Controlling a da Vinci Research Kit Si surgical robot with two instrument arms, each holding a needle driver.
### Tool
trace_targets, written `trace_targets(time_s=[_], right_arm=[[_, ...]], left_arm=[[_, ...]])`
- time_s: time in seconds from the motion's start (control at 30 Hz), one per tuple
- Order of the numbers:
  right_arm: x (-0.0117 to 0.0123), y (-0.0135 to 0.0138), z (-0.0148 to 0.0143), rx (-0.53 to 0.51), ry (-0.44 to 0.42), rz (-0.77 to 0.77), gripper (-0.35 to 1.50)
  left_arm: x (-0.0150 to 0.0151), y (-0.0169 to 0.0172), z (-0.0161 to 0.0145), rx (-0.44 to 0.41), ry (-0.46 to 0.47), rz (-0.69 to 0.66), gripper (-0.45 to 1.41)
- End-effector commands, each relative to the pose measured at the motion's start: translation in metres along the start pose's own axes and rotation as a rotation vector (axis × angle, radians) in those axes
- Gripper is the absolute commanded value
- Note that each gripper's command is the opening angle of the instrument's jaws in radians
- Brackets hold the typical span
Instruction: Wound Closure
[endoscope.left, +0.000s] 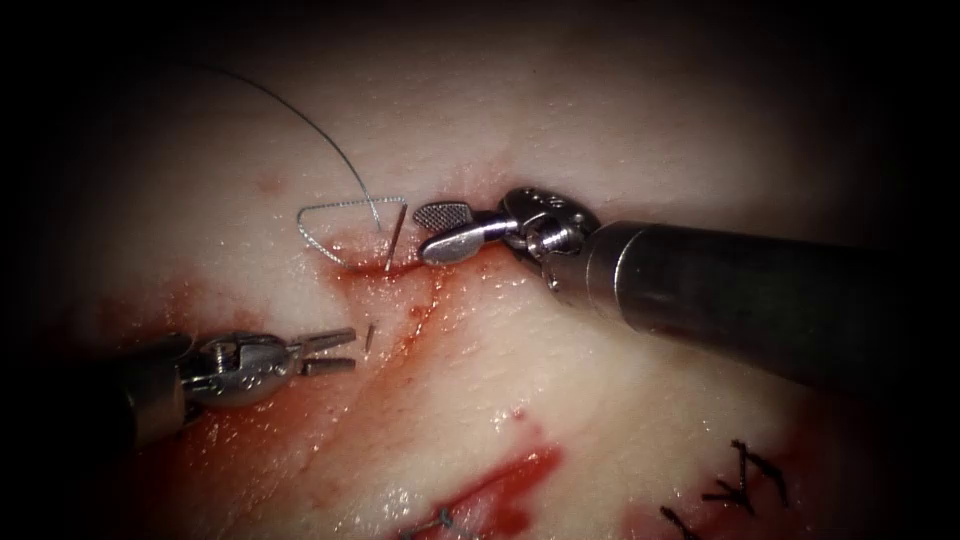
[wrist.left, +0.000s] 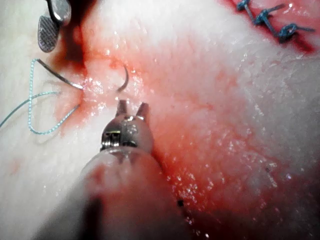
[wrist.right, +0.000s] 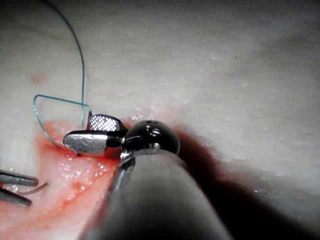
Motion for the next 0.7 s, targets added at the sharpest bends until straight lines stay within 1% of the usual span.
trace_targets(time_s=[0.03,0.13,0.23,0.37,0.5,0.6,0.67,0.7], right_arm=[[0.0,0.0009,0.0009,0.002,0.0,-0.006,1.13],[-0.0003,0.0015,0.0006,-0.005,0.005,-0.013,1.13],[-0.0003,0.0018,0.0004,-0.01,0.007,-0.015,1.11],[-0.0003,0.0018,0.0004,-0.014,0.01,-0.016,1.09],[-0.0006,0.0018,0.0005,-0.015,0.011,-0.018,1.08],[-0.0008,0.0017,0.0006,-0.016,0.012,-0.019,1.06],[-0.0008,0.0017,0.0007,-0.014,0.011,-0.019,1.04],[-0.0009,0.0016,0.0007,-0.015,0.011,-0.019,1.01]], left_arm=[[0.0001,-0.0006,0.0005,0.009,0.007,0.004,0.37],[0.0008,-0.001,0.0003,0.029,0.036,0.004,0.34],[0.0014,-0.001,0.0004,0.002,0.11,0.007,0.27],[0.002,-0.0015,0.0008,-0.013,0.171,0.023,0.27],[0.0023,-0.0025,0.0013,-0.018,0.186,0.039,0.27],[0.002,-0.0032,0.002,-0.021,0.196,0.024,0.37],[0.0018,-0.0031,0.0023,-0.025,0.198,0.024,0.39],[0.0015,-0.003,0.0026,-0.044,0.191,0.015,0.39]])
